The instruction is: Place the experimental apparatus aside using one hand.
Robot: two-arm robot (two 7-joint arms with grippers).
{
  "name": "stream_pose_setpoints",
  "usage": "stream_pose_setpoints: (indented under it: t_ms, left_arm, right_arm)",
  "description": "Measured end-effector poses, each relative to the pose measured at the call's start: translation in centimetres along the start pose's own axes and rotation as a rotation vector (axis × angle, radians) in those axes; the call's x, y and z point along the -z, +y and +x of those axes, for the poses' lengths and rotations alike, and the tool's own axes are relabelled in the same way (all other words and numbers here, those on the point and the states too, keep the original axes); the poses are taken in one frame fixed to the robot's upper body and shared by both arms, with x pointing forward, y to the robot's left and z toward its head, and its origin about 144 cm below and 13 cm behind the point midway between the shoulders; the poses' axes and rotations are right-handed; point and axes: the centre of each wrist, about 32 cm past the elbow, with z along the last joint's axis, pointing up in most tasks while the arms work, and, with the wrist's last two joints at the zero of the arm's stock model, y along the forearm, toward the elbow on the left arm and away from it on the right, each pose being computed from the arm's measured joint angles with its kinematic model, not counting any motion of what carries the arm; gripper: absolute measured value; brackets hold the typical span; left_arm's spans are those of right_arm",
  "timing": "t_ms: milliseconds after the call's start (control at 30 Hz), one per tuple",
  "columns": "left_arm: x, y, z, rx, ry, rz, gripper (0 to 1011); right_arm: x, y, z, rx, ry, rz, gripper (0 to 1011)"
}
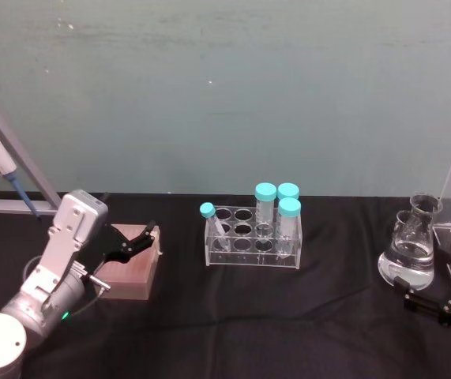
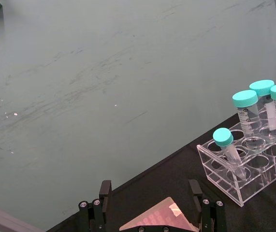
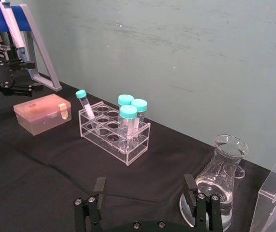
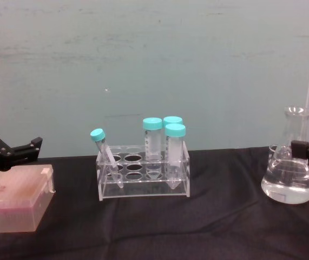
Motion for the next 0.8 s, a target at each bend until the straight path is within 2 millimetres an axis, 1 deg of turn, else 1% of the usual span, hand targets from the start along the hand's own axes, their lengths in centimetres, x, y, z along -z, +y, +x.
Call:
stream_pose_setpoints:
  t_ms: [800]
  left_arm:
    - [0.0,0.0,0.0,0.0,0.0,0.0,1000]
  right_arm:
    - [-0.04,0.02,0.01,-0.001,-0.002,0.002,1000]
